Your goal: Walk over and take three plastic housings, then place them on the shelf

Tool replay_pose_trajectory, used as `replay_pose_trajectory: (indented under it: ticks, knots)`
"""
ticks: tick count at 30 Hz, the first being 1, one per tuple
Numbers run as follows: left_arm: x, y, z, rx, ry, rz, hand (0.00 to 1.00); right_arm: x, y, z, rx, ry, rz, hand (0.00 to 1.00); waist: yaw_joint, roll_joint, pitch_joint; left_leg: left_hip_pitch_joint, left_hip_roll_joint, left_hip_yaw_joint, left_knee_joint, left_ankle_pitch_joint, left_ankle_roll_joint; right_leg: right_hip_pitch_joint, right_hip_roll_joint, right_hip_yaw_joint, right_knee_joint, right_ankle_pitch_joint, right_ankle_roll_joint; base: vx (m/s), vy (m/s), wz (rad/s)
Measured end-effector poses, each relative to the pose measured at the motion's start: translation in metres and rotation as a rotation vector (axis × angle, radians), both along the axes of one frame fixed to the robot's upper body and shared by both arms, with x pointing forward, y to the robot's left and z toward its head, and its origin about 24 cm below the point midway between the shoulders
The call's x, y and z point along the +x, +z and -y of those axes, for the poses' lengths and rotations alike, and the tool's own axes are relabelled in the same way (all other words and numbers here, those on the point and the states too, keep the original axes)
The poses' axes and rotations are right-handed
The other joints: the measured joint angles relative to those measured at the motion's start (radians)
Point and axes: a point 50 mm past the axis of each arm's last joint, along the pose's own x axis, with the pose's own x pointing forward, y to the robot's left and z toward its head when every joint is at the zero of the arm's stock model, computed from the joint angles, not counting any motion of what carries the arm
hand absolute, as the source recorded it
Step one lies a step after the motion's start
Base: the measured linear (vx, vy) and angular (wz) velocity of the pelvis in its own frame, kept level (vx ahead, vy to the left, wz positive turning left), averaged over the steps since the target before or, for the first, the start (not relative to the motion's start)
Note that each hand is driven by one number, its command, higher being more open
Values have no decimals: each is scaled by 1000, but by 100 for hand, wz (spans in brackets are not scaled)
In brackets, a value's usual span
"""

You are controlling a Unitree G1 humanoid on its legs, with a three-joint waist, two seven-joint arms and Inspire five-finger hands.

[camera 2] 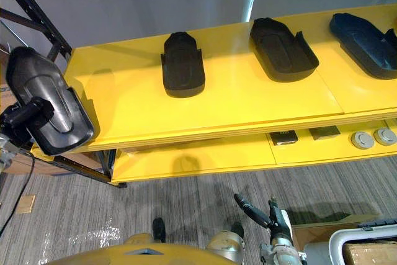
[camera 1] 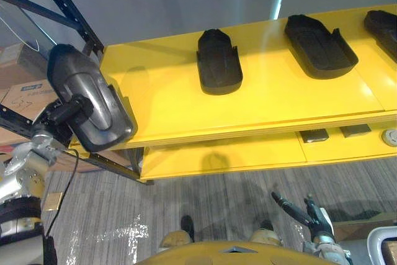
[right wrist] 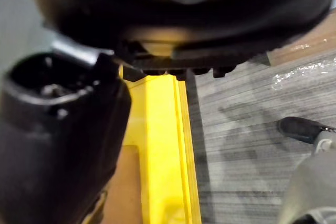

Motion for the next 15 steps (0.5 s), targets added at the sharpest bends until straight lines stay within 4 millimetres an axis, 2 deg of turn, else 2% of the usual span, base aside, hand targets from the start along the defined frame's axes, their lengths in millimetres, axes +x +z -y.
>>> replay_pose_trajectory:
  ticks: [8,15]
  knots:
    - [22,-3,16,-199,-8,-70,0,4,-4,-10,34,52,-24,100,-21,-3,28,-34,2,13,27,5,6,-49,-1,25,30,-8,-13,-42,-6,-5]
    - [30,3,20,-206,12,-85,0,6,-7,-15,44,70,-38,100,-33,-9,55,-54,1,23,34,7,8,-79,0,57,41,-9,-12,-47,2,-3]
